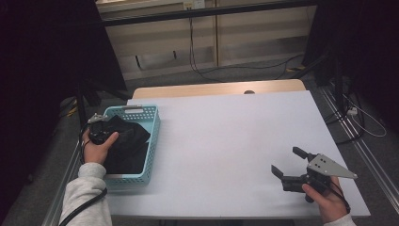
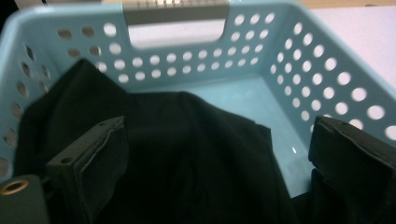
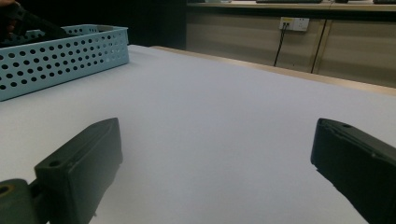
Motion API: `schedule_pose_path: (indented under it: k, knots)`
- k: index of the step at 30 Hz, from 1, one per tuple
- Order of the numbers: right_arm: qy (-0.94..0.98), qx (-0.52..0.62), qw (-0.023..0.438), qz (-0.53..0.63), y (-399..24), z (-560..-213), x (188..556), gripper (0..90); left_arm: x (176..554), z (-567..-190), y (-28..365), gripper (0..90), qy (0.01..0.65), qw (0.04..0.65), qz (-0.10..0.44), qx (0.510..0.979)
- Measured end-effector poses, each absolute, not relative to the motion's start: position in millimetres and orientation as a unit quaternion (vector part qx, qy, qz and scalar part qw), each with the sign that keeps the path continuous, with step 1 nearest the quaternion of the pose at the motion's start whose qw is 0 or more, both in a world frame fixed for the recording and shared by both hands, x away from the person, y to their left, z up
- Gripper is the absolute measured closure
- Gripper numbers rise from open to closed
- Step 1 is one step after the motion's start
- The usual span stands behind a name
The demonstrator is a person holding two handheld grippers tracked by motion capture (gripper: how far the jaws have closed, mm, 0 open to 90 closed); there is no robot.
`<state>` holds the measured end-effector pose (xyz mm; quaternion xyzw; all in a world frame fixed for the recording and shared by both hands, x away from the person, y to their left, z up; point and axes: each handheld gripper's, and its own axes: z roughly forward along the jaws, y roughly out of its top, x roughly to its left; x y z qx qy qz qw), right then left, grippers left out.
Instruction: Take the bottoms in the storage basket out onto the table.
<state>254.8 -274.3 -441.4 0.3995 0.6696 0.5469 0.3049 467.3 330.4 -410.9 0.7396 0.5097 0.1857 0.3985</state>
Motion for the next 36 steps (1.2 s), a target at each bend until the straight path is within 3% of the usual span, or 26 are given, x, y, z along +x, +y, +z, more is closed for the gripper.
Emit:
schedule_pose_path:
  k: [12, 15, 19, 23, 25, 27, 31, 36]
  knots:
    - [0.675, 0.393, 0.299, 0.548, -271, -442, 255, 1.0, 476, -429, 328, 5.9, 0.53, 0.342, 0.169, 0.757]
    - [0.672, 0.394, 0.299, 0.551, -272, -442, 255, 1.0, 476, -431, 329, 18.8, 0.533, 0.339, 0.163, 0.758]
    - [0.671, 0.395, 0.3, 0.551, -272, -442, 255, 1.0, 477, -434, 330, 20.4, 0.552, 0.329, 0.152, 0.751]
    - [0.672, 0.394, 0.299, 0.551, -272, -442, 255, 1.0, 478, -439, 331, 27.7, 0.565, 0.33, 0.138, 0.744]
    - [0.672, 0.393, 0.299, 0.551, -272, -442, 255, 1.0, 477, -439, 333, 36.6, 0.559, 0.327, 0.125, 0.751]
    - [0.671, 0.395, 0.298, 0.552, -272, -442, 254, 1.0, 476, -441, 333, 57.8, 0.565, 0.332, 0.083, 0.751]
    - [0.669, 0.397, 0.3, 0.552, -274, -442, 254, 1.1, 473, -442, 331, 82.5, 0.571, 0.342, 0.062, 0.744]
    - [0.669, 0.396, 0.299, 0.553, -273, -442, 254, 1.1, 471, -435, 325, 88.5, 0.551, 0.35, 0.039, 0.757]
